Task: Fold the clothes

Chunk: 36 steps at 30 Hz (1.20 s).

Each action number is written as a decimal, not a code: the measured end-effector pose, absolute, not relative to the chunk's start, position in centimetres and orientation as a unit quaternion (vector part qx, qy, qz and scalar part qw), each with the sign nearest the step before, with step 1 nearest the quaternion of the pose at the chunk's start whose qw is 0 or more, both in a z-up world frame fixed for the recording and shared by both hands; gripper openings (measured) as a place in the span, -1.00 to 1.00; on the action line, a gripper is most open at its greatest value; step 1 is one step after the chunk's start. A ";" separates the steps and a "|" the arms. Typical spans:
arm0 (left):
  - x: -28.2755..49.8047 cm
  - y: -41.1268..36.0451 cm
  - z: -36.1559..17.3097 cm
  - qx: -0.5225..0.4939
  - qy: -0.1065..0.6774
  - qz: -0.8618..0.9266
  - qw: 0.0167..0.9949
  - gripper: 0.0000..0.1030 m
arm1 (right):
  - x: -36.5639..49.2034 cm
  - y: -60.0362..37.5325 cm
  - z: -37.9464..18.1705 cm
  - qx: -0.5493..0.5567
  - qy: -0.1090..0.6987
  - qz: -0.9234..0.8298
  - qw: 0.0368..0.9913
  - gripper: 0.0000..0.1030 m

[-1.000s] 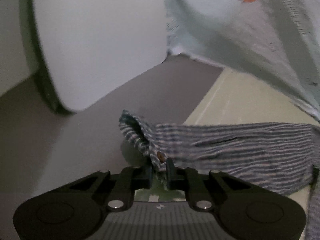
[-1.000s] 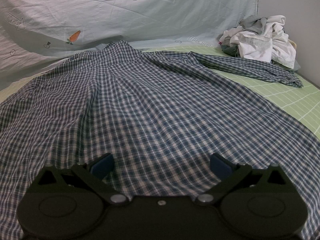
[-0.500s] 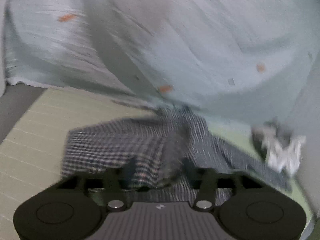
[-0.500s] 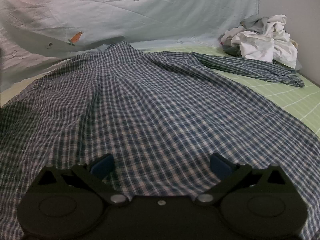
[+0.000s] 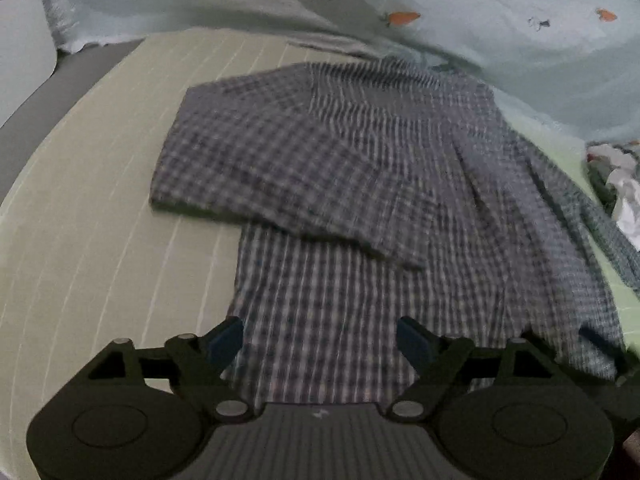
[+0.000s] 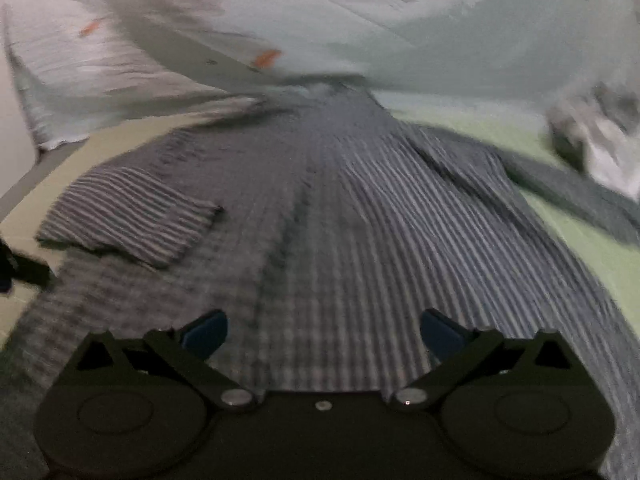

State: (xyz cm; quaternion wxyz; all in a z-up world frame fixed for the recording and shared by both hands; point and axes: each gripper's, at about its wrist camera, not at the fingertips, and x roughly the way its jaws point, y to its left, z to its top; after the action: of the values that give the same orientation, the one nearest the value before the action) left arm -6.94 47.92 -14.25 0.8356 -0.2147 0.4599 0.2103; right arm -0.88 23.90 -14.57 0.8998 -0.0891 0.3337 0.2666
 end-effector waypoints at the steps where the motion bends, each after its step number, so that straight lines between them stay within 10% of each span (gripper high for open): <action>1: -7.1 47.6 -14.6 -0.213 0.465 0.217 0.832 0.68 | -0.5 24.4 -14.2 -0.084 0.335 0.277 0.897 1.00; 9: -9.0 47.0 -17.3 -0.234 0.511 0.270 0.782 0.68 | 2.5 30.9 -15.0 -0.120 0.358 0.326 0.867 0.94; 18: -8.3 46.2 -18.1 -0.222 0.514 0.339 0.756 0.88 | 3.8 34.0 -16.6 -0.099 0.391 0.431 0.807 -0.13; 28: -7.9 46.7 -18.3 -0.256 0.505 0.380 0.731 1.00 | 4.7 35.7 -17.3 -0.115 0.388 0.467 0.786 0.22; 32: -7.7 46.8 -18.4 -0.263 0.502 0.389 0.726 1.00 | 5.2 36.0 -17.2 -0.123 0.386 0.481 0.778 -0.70; 36: -7.5 46.9 -18.4 -0.269 0.500 0.399 0.720 1.00 | 5.7 35.0 -16.2 -0.118 0.377 0.478 0.784 -0.90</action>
State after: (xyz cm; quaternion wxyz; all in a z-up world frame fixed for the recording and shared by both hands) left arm -7.50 46.95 -18.38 0.7196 -0.2693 0.5002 0.3993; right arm 5.74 34.98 -16.20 0.7844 -0.1184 0.3771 0.4780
